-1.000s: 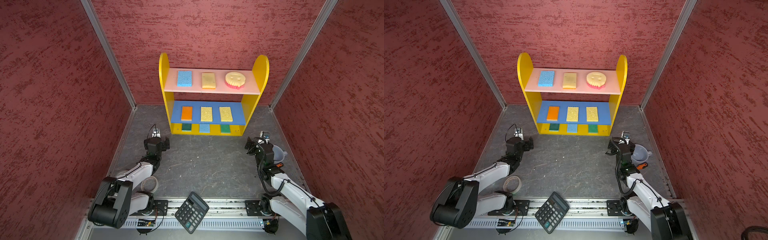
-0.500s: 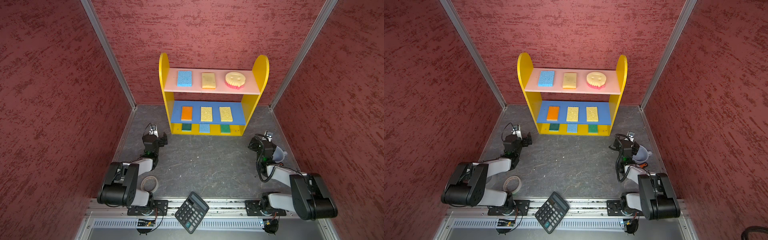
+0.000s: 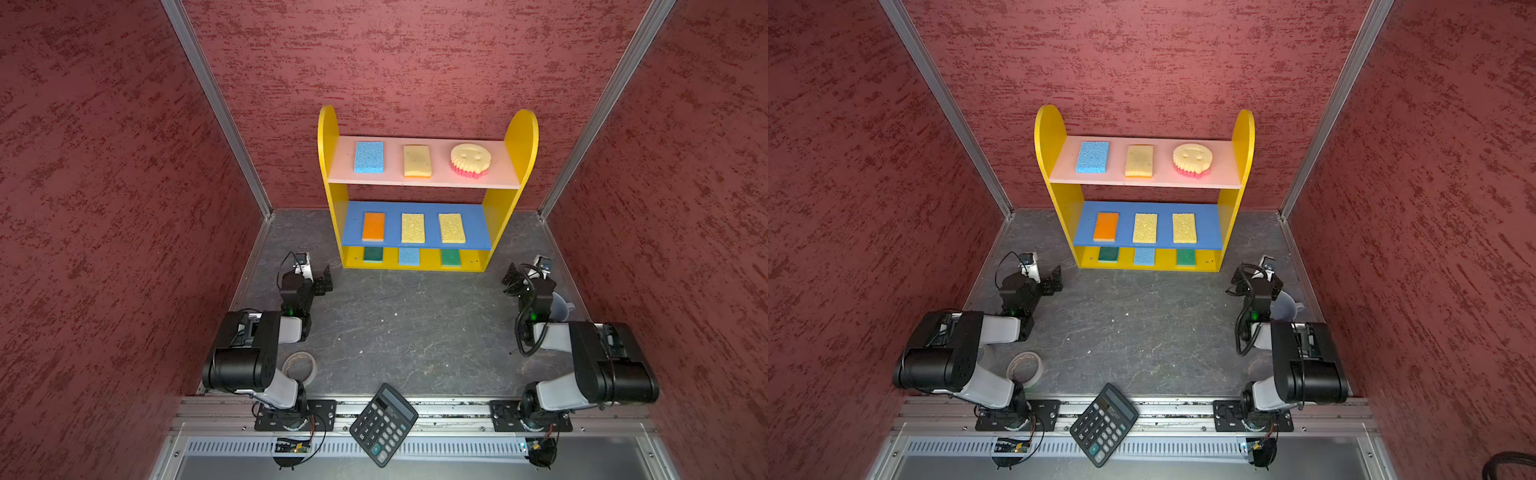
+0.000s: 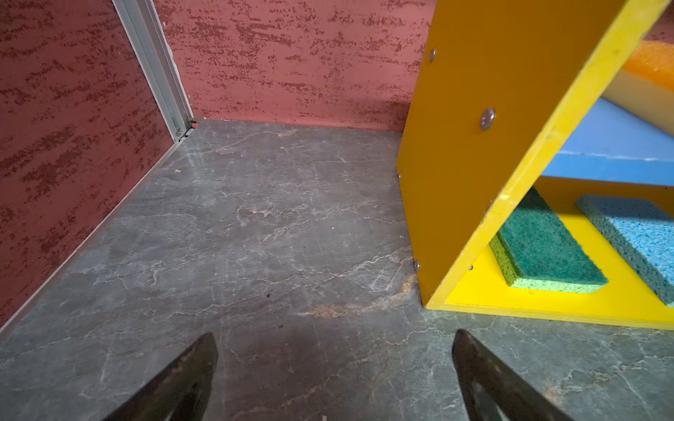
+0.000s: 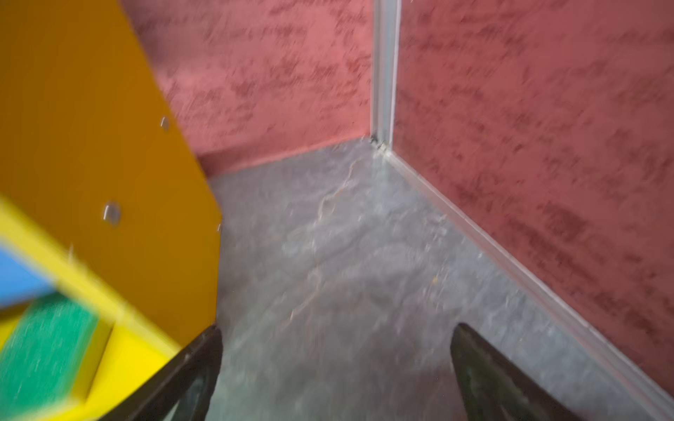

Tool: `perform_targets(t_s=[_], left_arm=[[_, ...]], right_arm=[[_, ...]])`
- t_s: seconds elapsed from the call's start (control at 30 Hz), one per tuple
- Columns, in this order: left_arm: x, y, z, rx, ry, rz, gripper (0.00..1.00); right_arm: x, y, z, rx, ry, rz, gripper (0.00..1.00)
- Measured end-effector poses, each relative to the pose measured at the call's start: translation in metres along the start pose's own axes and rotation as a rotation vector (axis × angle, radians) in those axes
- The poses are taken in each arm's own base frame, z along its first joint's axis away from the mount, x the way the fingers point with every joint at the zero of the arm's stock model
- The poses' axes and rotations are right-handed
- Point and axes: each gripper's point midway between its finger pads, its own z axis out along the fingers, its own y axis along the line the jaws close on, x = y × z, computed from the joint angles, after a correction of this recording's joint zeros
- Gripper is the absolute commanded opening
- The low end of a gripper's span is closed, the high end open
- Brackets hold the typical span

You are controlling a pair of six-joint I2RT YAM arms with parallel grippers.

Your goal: Place and organize the cleaning sponges onto the shelf

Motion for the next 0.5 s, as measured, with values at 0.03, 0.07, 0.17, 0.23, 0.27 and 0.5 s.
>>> perform_targets(t_s=[0.03,0.07,0.17,0.23,0.27,0.5], left_arm=[[0.000,-0.001,0.000,0.006,0.000,-0.003,0.99],[0.000,-0.002,0.000,0.013,0.001,-0.003,0.99],[0.000,-0.003,0.000,0.020,0.001,-0.006,1.00],[0.000,-0.004,0.000,0.021,0.001,-0.006,0.99],[0.000,-0.004,0.000,0.022,0.001,-0.006,0.99],[0.000,-0.004,0.000,0.023,0.002,-0.007,0.99]], right_arm=[[0.009,-0.001,-0.005,-0.009,0.007,-0.006,0.99],[0.010,-0.001,-0.009,-0.017,0.000,-0.012,0.99],[0.006,0.004,-0.010,-0.049,-0.022,-0.016,0.99],[-0.003,0.010,-0.007,-0.079,-0.048,-0.022,0.99],[-0.006,0.014,-0.006,-0.092,-0.055,-0.025,0.99],[-0.021,0.027,0.001,-0.148,-0.085,-0.041,0.99]])
